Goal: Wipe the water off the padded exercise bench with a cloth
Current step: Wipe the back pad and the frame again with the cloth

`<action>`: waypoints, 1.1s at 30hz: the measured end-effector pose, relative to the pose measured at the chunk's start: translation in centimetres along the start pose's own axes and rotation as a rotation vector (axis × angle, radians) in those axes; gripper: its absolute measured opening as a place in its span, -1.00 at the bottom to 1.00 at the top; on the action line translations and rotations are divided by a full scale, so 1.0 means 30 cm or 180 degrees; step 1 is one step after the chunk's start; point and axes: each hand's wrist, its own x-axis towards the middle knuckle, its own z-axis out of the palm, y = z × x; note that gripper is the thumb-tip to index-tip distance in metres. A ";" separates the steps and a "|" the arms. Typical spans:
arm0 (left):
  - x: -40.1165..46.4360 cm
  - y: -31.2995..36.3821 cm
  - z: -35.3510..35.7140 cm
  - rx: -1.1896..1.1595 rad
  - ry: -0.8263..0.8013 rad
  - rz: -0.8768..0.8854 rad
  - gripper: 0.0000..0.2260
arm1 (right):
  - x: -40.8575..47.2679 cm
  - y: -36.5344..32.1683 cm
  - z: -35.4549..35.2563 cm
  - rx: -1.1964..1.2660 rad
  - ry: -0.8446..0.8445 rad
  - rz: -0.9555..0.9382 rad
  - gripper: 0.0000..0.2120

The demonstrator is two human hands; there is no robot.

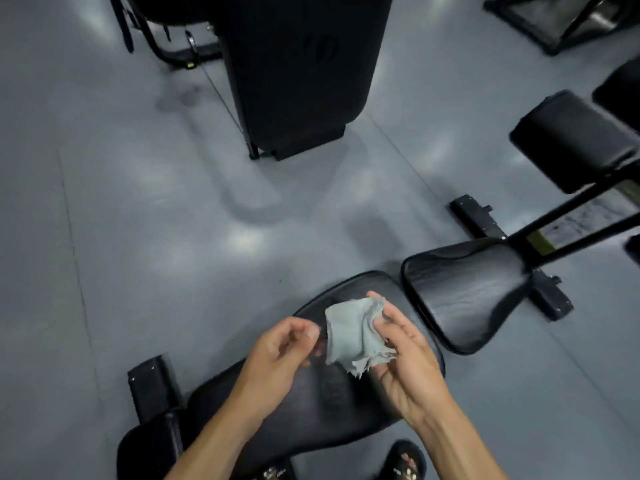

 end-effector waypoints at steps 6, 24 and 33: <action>-0.098 0.335 0.277 0.0214 -0.0580 -0.0117 -0.89 | -0.286 -0.325 -0.034 0.0203 -0.0100 -0.0209 -0.60; -0.174 0.848 1.386 0.0358 -0.1170 0.0556 -0.89 | -0.677 -1.201 -0.596 -0.1819 -0.0194 -0.1296 -0.79; 0.087 0.965 1.539 0.0262 -0.0695 0.0391 -0.80 | -0.475 -1.517 -0.791 -0.1568 0.0827 -0.1251 -0.92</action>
